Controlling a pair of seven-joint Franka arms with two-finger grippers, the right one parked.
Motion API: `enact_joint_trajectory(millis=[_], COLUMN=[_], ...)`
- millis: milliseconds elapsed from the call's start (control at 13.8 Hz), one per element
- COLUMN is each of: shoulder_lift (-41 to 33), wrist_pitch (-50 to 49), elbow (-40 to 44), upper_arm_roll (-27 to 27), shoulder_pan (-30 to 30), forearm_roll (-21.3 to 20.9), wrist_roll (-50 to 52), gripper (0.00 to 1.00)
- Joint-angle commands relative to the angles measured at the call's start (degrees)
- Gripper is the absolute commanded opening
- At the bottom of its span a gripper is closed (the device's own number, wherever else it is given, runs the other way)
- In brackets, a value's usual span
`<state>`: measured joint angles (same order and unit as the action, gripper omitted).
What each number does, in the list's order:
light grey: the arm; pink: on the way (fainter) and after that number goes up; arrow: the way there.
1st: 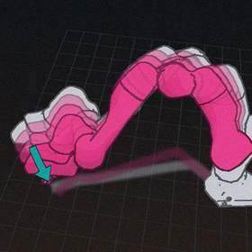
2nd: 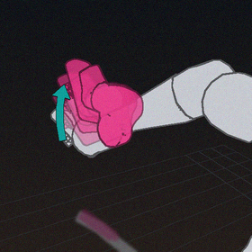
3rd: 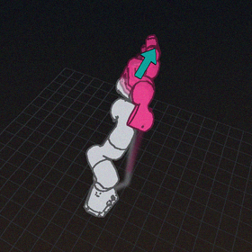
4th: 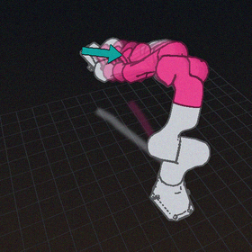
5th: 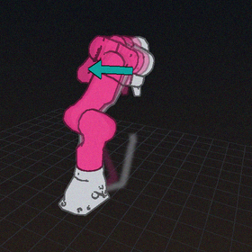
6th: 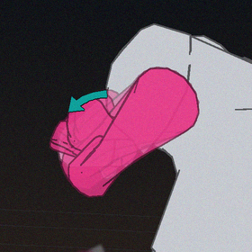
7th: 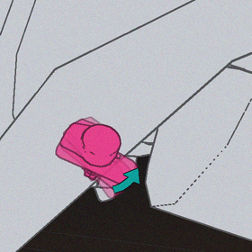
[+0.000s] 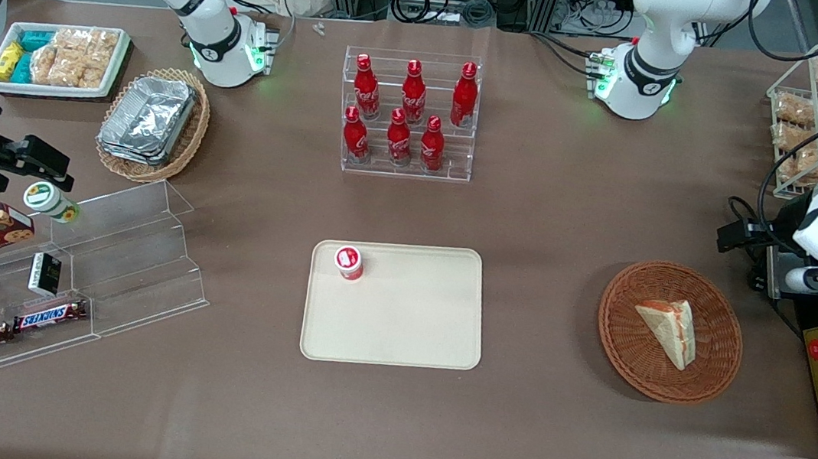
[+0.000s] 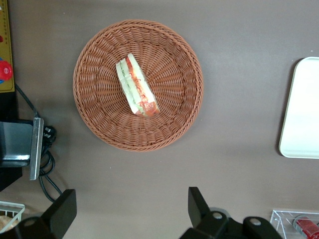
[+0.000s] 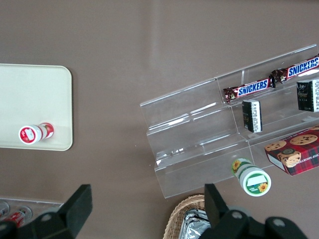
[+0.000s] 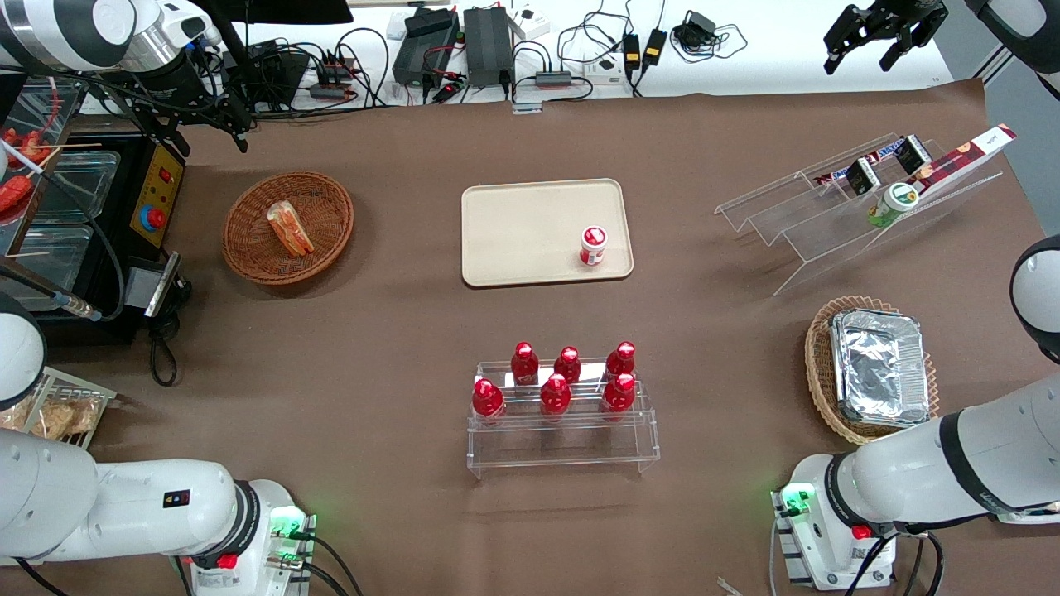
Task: Place sandwich from basket to tray
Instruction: 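Move the left gripper down over the wrapped sandwich in the wicker basket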
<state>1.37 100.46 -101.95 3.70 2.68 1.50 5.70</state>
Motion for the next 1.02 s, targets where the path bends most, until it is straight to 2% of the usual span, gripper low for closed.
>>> enact_joint_trajectory(millis=[0,218,364,582,945], shoulder_lift=[1.26,3.11,6.17,11.44,16.20], wrist_pitch=[-0.09,2.10,3.42,9.73,22.31], elbow=[1.23,1.41,1.40,0.09,-5.10], upper_arm_roll=[-0.19,-0.36,-2.02,-2.21,-2.30], shoulder_pan=[-0.13,-0.05,-0.04,-0.84,-0.48], forearm_roll=[0.60,0.51,0.52,-1.76,-1.86], wrist_roll=[-1.74,-0.78,6.56,19.85,25.40], gripper=[0.99,0.99,0.99,0.99,0.99])
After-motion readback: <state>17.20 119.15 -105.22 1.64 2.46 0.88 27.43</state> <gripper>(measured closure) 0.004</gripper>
